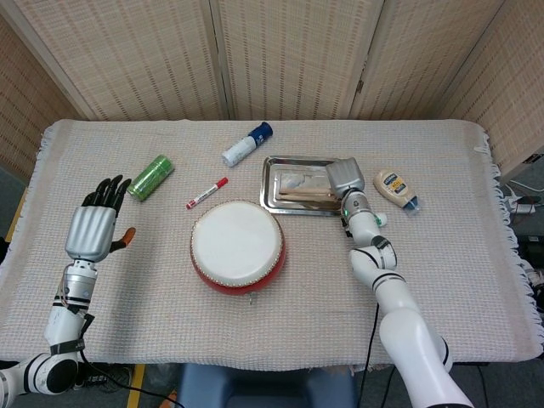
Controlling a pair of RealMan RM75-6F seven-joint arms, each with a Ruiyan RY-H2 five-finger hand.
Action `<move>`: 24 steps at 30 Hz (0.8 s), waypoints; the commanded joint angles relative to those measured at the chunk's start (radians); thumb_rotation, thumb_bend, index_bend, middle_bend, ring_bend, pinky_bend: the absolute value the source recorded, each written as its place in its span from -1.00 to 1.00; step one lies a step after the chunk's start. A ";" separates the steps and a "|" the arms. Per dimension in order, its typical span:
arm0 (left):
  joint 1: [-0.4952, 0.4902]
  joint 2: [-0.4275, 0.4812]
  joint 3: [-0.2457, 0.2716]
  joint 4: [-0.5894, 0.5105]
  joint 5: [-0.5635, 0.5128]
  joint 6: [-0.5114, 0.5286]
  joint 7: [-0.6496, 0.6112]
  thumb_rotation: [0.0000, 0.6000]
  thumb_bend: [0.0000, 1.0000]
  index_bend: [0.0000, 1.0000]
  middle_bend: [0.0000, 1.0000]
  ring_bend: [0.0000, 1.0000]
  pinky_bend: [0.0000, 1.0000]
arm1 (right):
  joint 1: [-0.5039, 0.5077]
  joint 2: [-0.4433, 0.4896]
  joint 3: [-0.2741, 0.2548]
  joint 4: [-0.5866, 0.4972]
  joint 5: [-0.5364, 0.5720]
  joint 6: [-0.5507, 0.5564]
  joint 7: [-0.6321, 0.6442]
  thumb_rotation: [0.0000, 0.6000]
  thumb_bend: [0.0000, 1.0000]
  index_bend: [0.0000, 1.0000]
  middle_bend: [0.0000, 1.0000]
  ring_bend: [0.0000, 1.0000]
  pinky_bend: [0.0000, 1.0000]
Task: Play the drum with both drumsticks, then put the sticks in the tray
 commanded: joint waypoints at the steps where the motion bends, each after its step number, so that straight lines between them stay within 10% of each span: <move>1: 0.001 0.002 -0.001 -0.001 0.001 0.000 -0.002 1.00 -0.38 -1.00 -1.00 -0.97 -0.58 | 0.003 0.009 0.019 0.000 0.004 -0.010 -0.016 1.00 -0.54 -0.61 -0.16 0.48 0.98; 8: 0.004 0.013 -0.004 -0.006 0.004 -0.007 -0.009 1.00 -0.39 -1.00 -1.00 -0.97 -0.58 | -0.018 0.076 0.041 -0.089 -0.012 0.034 -0.008 1.00 -0.73 -0.77 -0.24 0.46 0.96; 16: 0.020 0.047 -0.022 -0.009 -0.018 -0.022 -0.070 1.00 -0.39 -1.00 -1.00 -0.97 -0.58 | -0.127 0.300 0.054 -0.444 -0.044 0.233 0.011 1.00 -0.73 -0.76 -0.24 0.33 0.87; 24: 0.074 0.110 -0.022 -0.015 -0.019 -0.016 -0.175 1.00 -0.39 -1.00 -0.99 -0.97 -0.60 | -0.369 0.697 0.035 -1.166 -0.041 0.526 -0.062 1.00 -0.73 -0.80 -0.35 -0.69 -0.49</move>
